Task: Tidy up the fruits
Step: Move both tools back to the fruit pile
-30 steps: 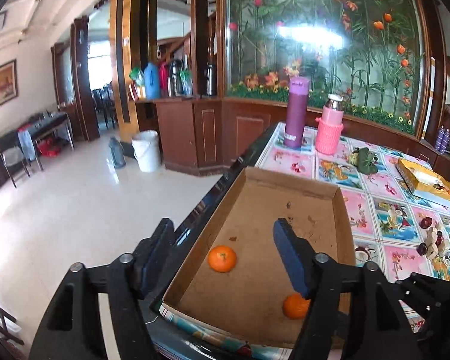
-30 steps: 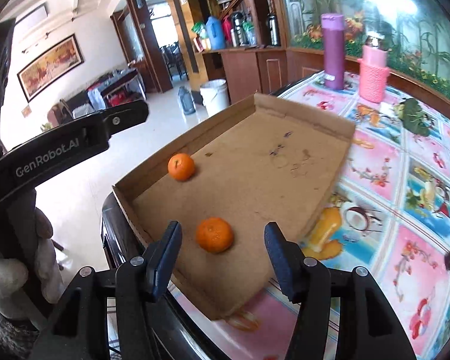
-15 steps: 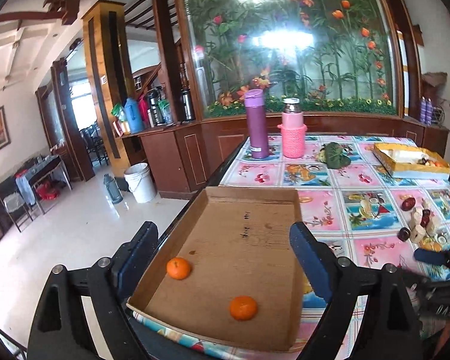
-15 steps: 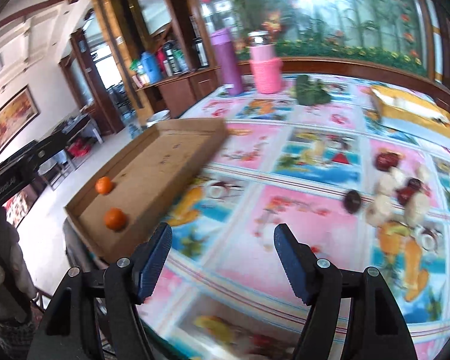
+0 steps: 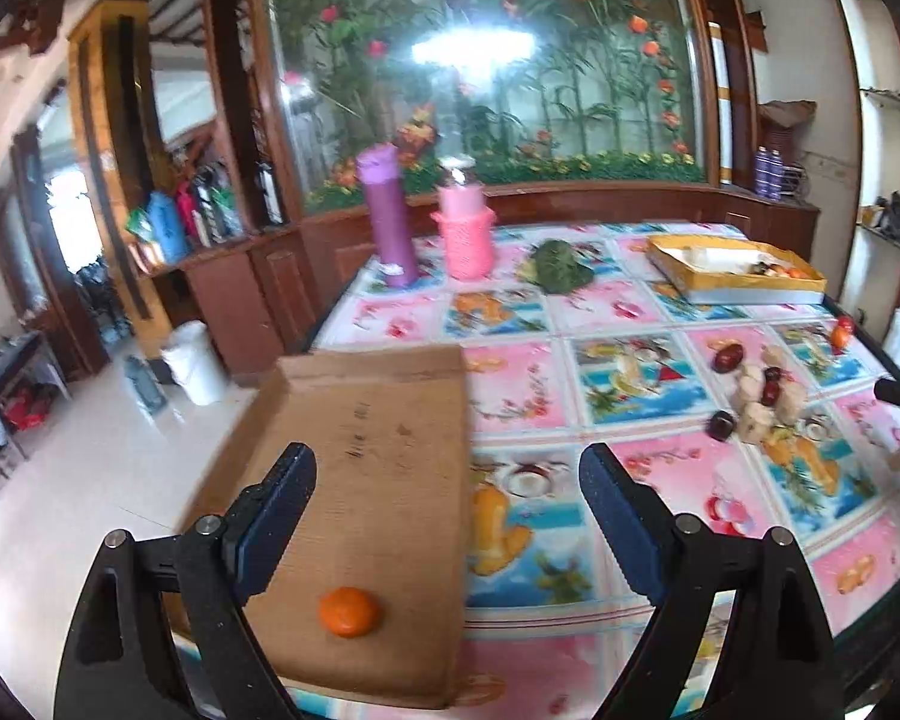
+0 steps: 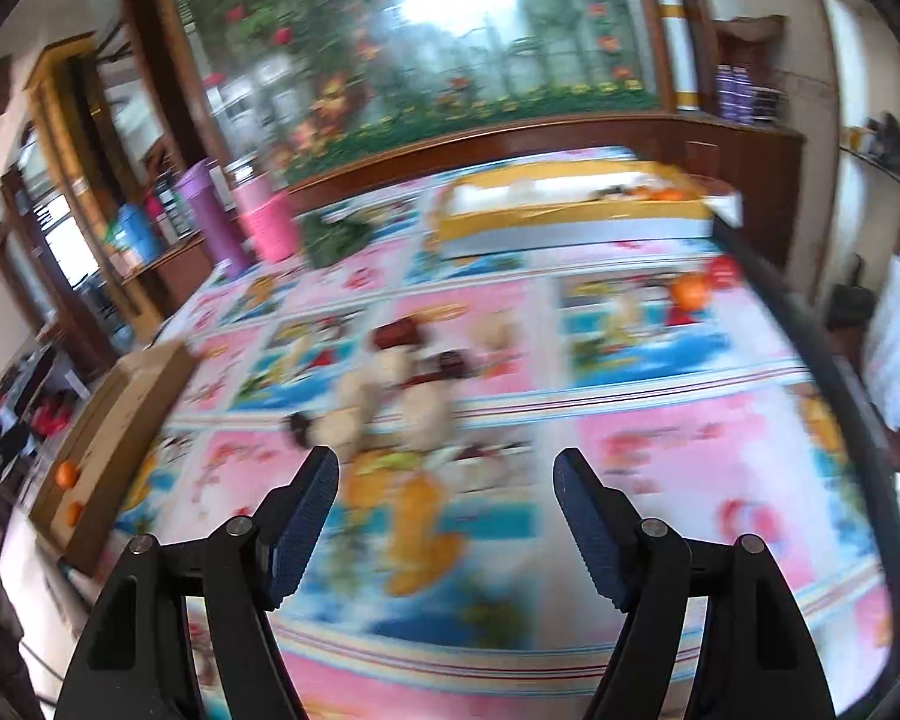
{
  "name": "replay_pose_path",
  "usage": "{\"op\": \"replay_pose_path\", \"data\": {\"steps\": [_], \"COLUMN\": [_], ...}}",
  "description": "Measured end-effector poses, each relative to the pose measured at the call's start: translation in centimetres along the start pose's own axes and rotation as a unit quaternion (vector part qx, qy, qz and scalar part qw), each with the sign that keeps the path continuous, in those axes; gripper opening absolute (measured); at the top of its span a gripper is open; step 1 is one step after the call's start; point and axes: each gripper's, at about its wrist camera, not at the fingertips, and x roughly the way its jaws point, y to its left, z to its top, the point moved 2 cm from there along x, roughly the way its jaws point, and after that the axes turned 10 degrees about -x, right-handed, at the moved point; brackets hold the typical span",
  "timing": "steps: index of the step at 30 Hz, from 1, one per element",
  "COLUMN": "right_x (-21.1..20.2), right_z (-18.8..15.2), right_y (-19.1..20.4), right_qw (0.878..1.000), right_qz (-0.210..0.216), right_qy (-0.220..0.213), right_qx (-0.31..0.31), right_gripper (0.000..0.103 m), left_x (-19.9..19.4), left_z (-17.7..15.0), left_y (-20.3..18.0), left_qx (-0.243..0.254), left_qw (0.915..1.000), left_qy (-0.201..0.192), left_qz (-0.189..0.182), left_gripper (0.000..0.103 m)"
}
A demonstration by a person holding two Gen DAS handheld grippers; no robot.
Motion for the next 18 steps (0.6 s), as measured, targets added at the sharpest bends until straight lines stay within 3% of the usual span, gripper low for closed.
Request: {"op": "replay_pose_path", "data": {"steps": [3, 8, 14, 16, 18], "right_x": [-1.1, -0.6, 4.3, 6.0, 7.5], "right_z": [0.1, 0.4, 0.9, 1.2, 1.8], "right_y": [-4.3, -7.5, -3.0, -1.1, 0.5], "right_qw": [0.999, 0.997, 0.998, 0.998, 0.997], "right_qz": [-0.044, -0.051, 0.012, 0.027, 0.044], "right_qy": [0.002, 0.01, 0.049, 0.061, 0.067], "right_qx": [0.032, 0.065, 0.031, 0.017, 0.004], "right_gripper": [0.078, 0.078, 0.078, 0.075, 0.073], "left_x": [2.4, 5.8, 9.3, 10.4, 11.4], "left_z": [-0.8, -1.4, -1.4, -1.4, -1.4], "left_y": [-1.6, -5.7, -11.3, -12.5, -13.6], "left_qx": [-0.011, -0.008, 0.039, 0.047, 0.054], "left_qw": [0.9978, 0.9893, 0.9793, 0.9727, 0.9667], "left_qy": [0.049, 0.098, 0.114, 0.132, 0.145], "left_qz": [-0.043, -0.108, -0.163, -0.185, -0.203], "left_gripper": [0.089, 0.089, 0.088, 0.075, 0.068]}}
